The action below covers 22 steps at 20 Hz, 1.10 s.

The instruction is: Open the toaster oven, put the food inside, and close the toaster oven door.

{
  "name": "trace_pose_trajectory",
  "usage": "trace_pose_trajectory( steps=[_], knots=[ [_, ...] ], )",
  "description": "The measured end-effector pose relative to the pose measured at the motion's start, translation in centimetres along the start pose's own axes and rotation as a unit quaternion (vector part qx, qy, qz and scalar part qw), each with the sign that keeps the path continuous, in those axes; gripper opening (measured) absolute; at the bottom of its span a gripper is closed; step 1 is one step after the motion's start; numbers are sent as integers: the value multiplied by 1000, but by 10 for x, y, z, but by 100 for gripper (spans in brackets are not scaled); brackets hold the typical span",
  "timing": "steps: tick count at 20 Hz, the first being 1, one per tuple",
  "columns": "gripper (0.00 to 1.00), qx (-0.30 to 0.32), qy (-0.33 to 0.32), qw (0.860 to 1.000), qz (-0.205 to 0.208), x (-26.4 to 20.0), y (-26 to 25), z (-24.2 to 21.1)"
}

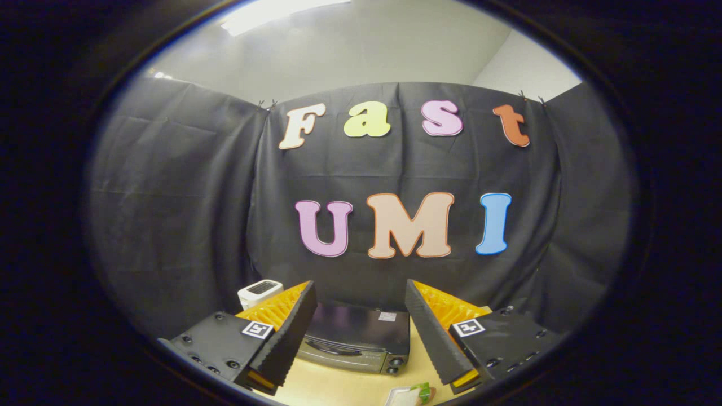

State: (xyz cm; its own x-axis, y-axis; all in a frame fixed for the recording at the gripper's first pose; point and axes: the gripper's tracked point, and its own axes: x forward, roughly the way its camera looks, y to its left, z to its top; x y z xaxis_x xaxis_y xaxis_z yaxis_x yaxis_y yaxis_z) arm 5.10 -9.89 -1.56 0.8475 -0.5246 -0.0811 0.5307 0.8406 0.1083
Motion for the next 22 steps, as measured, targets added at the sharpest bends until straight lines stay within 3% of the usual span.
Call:
trace_pose_trajectory(
  steps=[9,18,22],
  knots=[
    [99,-12,17,999,-35,32,14,-29],
    [99,-16,19,999,-44,56,45,-47],
    [99,-9,37,997,-60,54,58,-76]
  ],
)
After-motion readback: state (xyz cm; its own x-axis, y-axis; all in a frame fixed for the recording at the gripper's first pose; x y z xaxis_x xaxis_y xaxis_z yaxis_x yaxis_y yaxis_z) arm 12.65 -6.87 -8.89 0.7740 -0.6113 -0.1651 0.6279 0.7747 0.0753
